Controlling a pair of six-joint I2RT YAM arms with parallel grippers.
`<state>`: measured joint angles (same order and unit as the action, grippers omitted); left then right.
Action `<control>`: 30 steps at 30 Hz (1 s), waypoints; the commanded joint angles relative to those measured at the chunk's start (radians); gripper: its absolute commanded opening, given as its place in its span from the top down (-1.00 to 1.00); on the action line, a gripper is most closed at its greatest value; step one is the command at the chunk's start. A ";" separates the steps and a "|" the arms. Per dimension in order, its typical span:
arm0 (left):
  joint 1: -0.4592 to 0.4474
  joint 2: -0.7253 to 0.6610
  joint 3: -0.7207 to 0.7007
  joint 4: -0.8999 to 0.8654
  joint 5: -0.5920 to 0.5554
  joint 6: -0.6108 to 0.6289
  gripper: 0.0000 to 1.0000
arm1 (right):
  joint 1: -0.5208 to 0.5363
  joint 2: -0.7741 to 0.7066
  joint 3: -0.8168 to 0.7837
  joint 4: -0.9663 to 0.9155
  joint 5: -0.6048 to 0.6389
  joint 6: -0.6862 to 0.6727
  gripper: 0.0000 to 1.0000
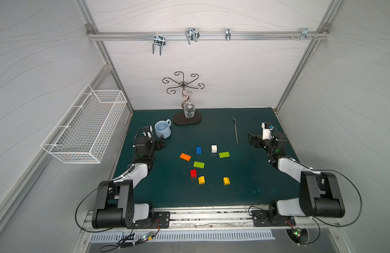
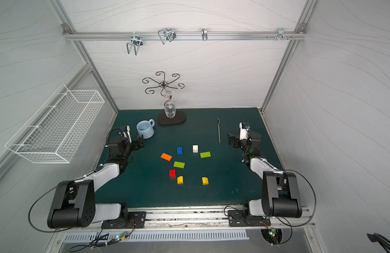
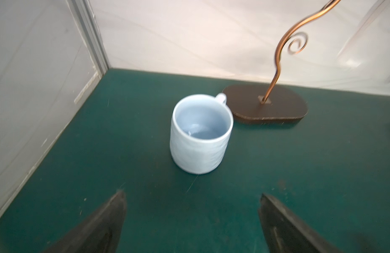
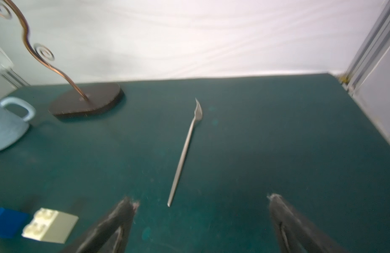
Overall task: Assemble a fork with lego
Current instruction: Pick up the lego brick from the center of the board.
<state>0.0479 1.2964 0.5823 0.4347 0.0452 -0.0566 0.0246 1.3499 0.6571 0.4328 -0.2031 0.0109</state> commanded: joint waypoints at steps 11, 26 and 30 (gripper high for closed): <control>-0.073 -0.227 0.282 -0.501 0.343 0.058 -0.99 | 0.271 -0.044 0.552 -0.918 0.157 -0.140 -0.98; -0.192 -0.470 0.244 -0.857 0.574 0.167 -0.99 | 0.512 -0.106 0.722 -1.535 0.195 -0.075 -0.92; -0.205 -0.555 0.179 -0.848 0.612 0.164 -0.99 | 0.607 -0.156 0.668 -1.555 0.213 -0.289 -0.98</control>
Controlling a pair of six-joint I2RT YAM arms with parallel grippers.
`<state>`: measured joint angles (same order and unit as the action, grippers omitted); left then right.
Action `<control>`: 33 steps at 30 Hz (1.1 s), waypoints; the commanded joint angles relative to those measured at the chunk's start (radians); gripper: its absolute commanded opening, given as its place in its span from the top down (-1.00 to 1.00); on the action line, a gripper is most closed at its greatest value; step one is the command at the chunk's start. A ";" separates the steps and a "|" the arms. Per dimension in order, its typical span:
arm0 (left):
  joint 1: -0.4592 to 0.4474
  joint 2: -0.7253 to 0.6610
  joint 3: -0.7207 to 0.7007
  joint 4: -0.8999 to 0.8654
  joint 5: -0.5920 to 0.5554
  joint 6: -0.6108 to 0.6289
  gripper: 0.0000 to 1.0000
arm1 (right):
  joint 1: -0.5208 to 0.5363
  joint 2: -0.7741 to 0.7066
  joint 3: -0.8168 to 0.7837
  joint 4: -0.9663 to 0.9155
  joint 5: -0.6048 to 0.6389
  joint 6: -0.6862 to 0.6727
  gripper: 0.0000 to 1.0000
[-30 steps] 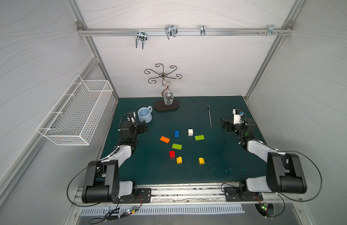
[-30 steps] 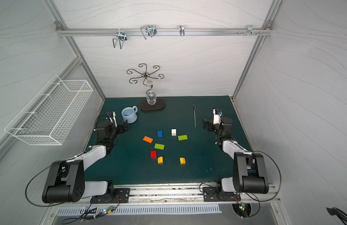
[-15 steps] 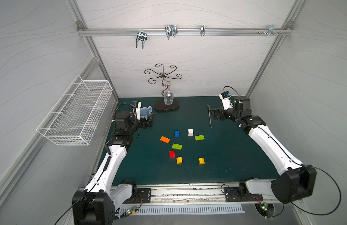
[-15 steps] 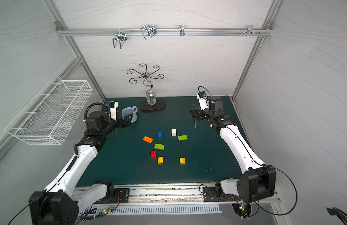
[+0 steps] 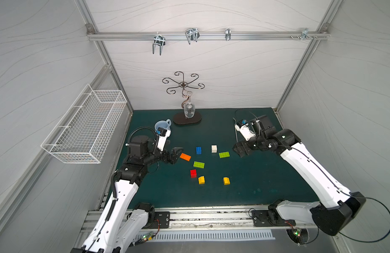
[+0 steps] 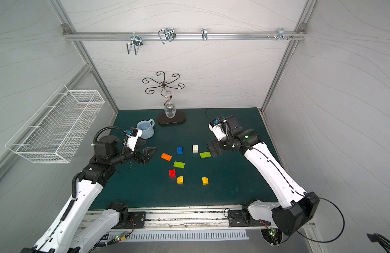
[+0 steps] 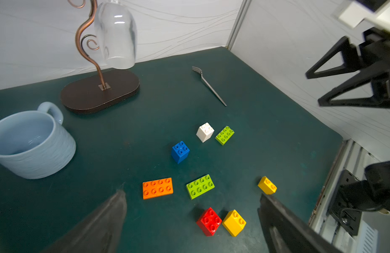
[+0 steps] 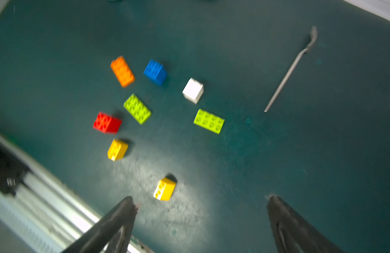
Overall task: Assemble a fork with lego
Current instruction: Pick up the lego brick from the center of the board.
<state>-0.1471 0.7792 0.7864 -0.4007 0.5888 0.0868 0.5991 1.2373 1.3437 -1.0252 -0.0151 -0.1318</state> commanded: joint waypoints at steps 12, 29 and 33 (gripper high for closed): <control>-0.070 -0.082 -0.111 -0.115 0.082 0.108 -0.99 | 0.097 -0.137 -0.128 -0.166 -0.269 -0.647 -0.98; -0.111 0.038 -0.216 0.099 0.008 0.062 -0.99 | 0.192 0.049 -0.267 -0.021 -0.263 -0.784 -0.96; -0.111 0.047 -0.240 0.141 -0.007 0.045 -0.99 | 0.193 0.083 -0.307 0.047 -0.264 -0.788 -0.81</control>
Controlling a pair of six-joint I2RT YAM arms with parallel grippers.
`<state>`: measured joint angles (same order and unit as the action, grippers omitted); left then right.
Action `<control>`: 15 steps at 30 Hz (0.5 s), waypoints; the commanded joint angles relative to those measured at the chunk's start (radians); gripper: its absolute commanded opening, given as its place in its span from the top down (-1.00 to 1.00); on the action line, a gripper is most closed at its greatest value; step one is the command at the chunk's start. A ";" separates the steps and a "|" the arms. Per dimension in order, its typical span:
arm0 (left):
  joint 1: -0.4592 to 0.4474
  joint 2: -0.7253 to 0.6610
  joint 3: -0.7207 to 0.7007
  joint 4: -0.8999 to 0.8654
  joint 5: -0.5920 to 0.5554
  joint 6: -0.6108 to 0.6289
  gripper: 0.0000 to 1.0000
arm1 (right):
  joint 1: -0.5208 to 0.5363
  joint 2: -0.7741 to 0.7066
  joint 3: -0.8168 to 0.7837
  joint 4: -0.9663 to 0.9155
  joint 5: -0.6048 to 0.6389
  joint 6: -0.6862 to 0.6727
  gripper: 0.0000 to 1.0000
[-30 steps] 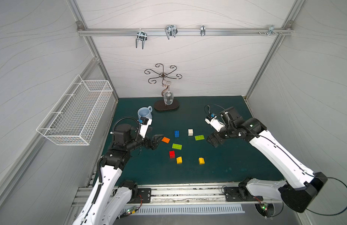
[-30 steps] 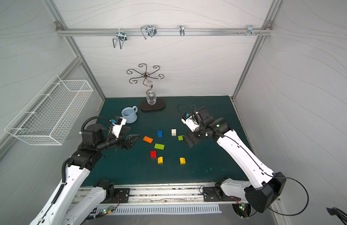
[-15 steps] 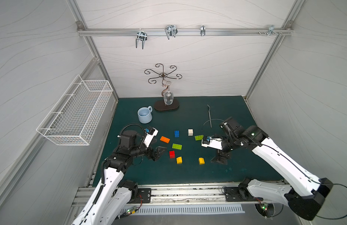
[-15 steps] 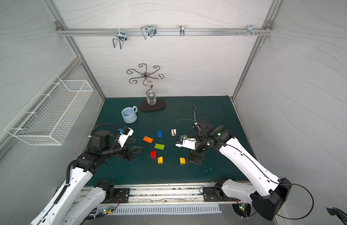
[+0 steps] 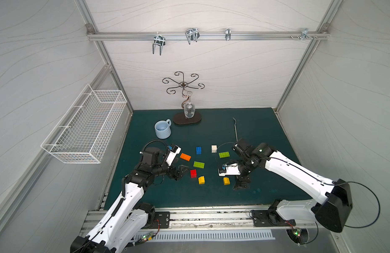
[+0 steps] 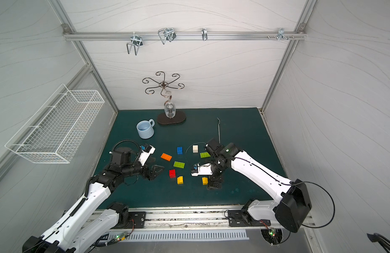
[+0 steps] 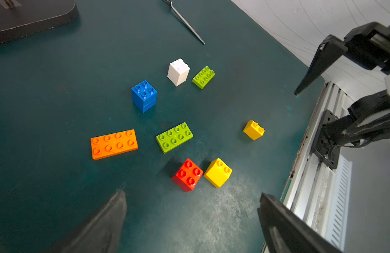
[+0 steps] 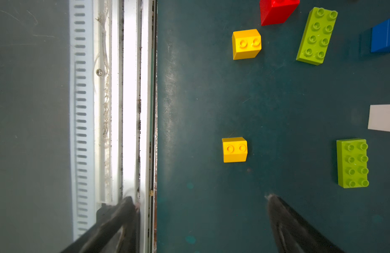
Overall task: Assemble a fork with lego
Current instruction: Pick up the lego brick from the center of the board.
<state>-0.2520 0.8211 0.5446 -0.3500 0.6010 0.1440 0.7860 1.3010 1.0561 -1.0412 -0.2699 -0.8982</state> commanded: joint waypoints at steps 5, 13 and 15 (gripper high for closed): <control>-0.006 0.019 -0.012 0.112 -0.030 -0.014 -0.99 | 0.006 0.064 -0.060 0.134 -0.010 -0.022 -0.57; -0.007 0.044 -0.016 0.127 -0.036 -0.012 -0.99 | 0.007 0.134 -0.093 0.210 0.001 -0.027 -0.26; -0.009 0.046 -0.017 0.131 -0.041 -0.012 -0.99 | 0.006 0.149 -0.100 0.226 0.003 -0.027 -0.23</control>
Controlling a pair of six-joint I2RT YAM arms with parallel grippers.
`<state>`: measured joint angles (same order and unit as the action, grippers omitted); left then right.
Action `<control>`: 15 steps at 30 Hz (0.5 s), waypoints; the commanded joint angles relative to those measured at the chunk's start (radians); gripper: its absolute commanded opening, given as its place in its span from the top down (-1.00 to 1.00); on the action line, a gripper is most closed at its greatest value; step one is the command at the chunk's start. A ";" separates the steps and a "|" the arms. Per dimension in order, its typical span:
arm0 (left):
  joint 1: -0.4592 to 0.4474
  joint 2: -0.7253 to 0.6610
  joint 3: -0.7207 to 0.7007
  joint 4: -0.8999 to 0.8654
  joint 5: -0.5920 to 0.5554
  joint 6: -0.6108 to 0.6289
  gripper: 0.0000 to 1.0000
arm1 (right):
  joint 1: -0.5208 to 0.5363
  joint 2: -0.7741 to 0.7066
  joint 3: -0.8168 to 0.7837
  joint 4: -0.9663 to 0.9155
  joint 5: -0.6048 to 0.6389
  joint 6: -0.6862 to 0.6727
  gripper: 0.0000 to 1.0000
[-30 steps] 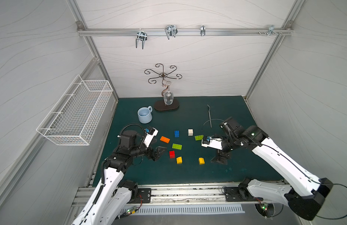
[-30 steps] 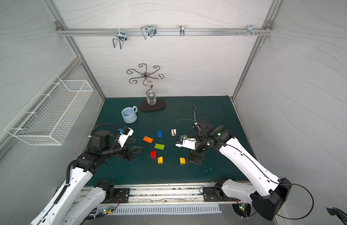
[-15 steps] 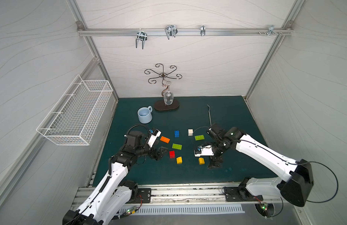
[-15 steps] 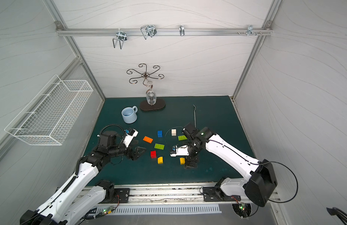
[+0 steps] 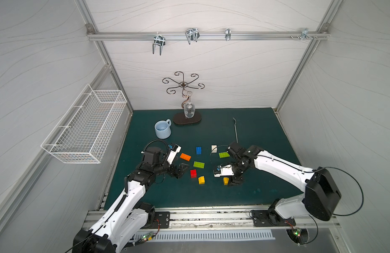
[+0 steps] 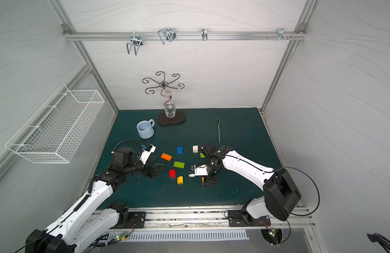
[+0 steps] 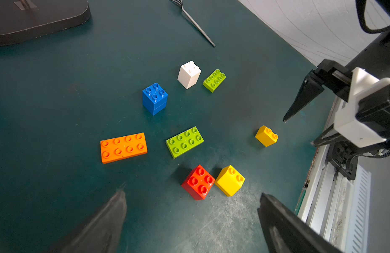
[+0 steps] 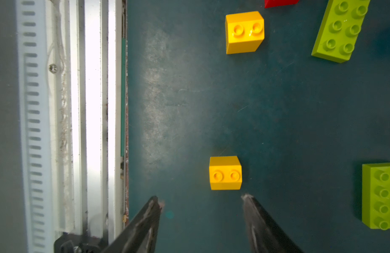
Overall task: Assemble a fork with lego
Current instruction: Pick up the lego brick from the center of the board.
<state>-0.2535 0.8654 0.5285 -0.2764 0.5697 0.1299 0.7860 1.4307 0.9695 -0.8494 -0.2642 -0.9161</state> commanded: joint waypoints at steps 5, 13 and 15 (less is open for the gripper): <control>-0.009 0.004 0.000 0.051 -0.014 0.006 -0.99 | 0.006 0.059 -0.028 0.071 0.012 -0.011 -0.22; -0.015 0.009 -0.004 0.054 -0.020 0.004 -0.99 | 0.008 0.103 -0.045 0.116 0.045 -0.017 -0.22; -0.016 0.010 -0.004 0.054 -0.021 0.005 -0.99 | 0.009 0.109 -0.053 0.132 0.057 -0.019 -0.22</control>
<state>-0.2634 0.8726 0.5266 -0.2684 0.5533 0.1295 0.7864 1.5261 0.9298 -0.7391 -0.2226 -0.9176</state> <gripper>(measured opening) 0.996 0.609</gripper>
